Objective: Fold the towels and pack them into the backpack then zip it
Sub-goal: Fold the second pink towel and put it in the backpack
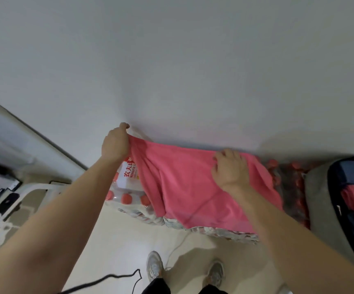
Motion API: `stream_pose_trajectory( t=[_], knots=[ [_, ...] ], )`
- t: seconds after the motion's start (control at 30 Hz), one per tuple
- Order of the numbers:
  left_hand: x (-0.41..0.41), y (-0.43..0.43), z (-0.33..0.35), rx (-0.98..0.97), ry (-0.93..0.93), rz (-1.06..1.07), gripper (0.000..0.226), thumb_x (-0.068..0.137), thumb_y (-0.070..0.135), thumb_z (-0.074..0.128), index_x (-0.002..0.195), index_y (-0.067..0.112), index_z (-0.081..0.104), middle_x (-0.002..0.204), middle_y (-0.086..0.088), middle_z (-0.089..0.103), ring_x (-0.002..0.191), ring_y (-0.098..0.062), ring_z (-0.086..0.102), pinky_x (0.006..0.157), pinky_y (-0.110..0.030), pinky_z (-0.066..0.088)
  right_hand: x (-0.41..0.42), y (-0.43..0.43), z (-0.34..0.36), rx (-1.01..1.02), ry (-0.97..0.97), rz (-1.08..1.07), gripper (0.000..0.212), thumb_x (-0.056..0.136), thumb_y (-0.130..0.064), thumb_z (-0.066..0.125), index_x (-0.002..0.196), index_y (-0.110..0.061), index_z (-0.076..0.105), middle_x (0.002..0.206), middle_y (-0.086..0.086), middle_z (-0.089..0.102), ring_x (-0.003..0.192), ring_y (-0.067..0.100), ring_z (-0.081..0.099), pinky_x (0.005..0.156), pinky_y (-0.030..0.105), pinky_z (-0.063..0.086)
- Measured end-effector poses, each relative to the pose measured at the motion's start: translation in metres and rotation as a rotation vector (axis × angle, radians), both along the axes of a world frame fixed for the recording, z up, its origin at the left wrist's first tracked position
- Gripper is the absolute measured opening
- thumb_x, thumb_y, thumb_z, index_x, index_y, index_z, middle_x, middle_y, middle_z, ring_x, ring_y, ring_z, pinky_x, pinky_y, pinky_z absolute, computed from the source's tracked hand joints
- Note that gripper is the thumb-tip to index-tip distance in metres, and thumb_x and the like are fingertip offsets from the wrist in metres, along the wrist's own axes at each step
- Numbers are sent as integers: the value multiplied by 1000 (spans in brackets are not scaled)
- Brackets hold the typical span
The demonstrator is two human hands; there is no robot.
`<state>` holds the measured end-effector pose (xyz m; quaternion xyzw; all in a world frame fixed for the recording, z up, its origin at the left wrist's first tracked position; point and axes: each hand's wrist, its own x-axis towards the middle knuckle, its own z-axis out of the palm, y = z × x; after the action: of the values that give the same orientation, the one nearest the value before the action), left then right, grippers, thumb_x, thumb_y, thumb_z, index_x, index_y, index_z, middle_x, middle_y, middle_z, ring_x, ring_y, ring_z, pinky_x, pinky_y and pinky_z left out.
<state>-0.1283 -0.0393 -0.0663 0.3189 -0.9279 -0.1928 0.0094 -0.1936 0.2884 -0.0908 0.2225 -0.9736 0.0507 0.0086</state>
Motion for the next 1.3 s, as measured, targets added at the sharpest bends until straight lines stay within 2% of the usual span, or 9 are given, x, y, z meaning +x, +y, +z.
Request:
stream_pose_trajectory(
  t=[0.1,0.23,0.4,0.57,0.7,0.77,1.0,1.13,1.3],
  knots=[
    [24,12,-21,131,-62,102,54,94,24,52,142,7,33,133,-20,49,118,-43,50,91,-50,44,27,-34,-2,-35,-120,92,31,83,-27,59,112,-24,68,108,5,61,103,30,56,88,42,43],
    [76,43,-40,-49,-23,150,42,95,33,53,122,1,50,118,-21,53,107,-42,48,83,-49,42,57,-64,-8,-20,-163,249,36,87,-28,52,121,-29,62,117,-1,59,109,25,55,94,41,42],
    [103,74,-48,-23,-85,137,56,80,62,58,115,18,59,114,-9,54,111,-33,49,89,-45,44,79,-75,-21,-4,-317,327,51,91,-28,45,142,-32,46,148,-3,42,131,26,38,111,42,34],
    [94,80,-46,174,112,84,15,82,32,61,83,17,58,87,0,59,85,-24,58,69,-33,42,79,-67,-30,44,-342,406,56,93,-25,43,148,-28,39,157,-3,31,141,26,25,119,38,22],
    [100,72,-29,499,306,296,16,91,23,55,86,14,44,76,-1,55,63,-20,57,57,-22,44,77,-64,-28,34,-376,409,56,96,-25,42,151,-27,35,160,-4,26,143,26,20,120,38,20],
    [112,62,-24,555,328,353,18,90,25,57,87,14,43,77,-2,56,56,-20,62,55,-31,50,76,-65,-26,42,-393,415,58,95,-24,43,152,-27,33,161,-2,25,144,27,19,121,39,20],
    [156,14,-24,296,156,403,20,82,18,62,101,21,58,87,3,63,83,-22,63,74,-35,51,73,-68,-21,104,-371,482,65,94,-26,47,155,-21,27,162,5,24,147,27,18,123,32,8],
    [156,1,-25,125,-119,304,37,86,41,57,118,23,54,119,-2,52,100,-24,61,81,-39,51,73,-73,-21,145,-414,472,59,94,-33,46,151,-27,36,162,7,23,147,31,15,122,34,8],
    [92,-3,-19,147,-53,161,43,96,38,44,135,20,47,132,-8,52,118,-30,53,94,-45,46,73,-72,-17,26,-419,398,54,93,-28,47,147,-31,42,159,2,30,144,26,25,120,38,21]
  ],
)
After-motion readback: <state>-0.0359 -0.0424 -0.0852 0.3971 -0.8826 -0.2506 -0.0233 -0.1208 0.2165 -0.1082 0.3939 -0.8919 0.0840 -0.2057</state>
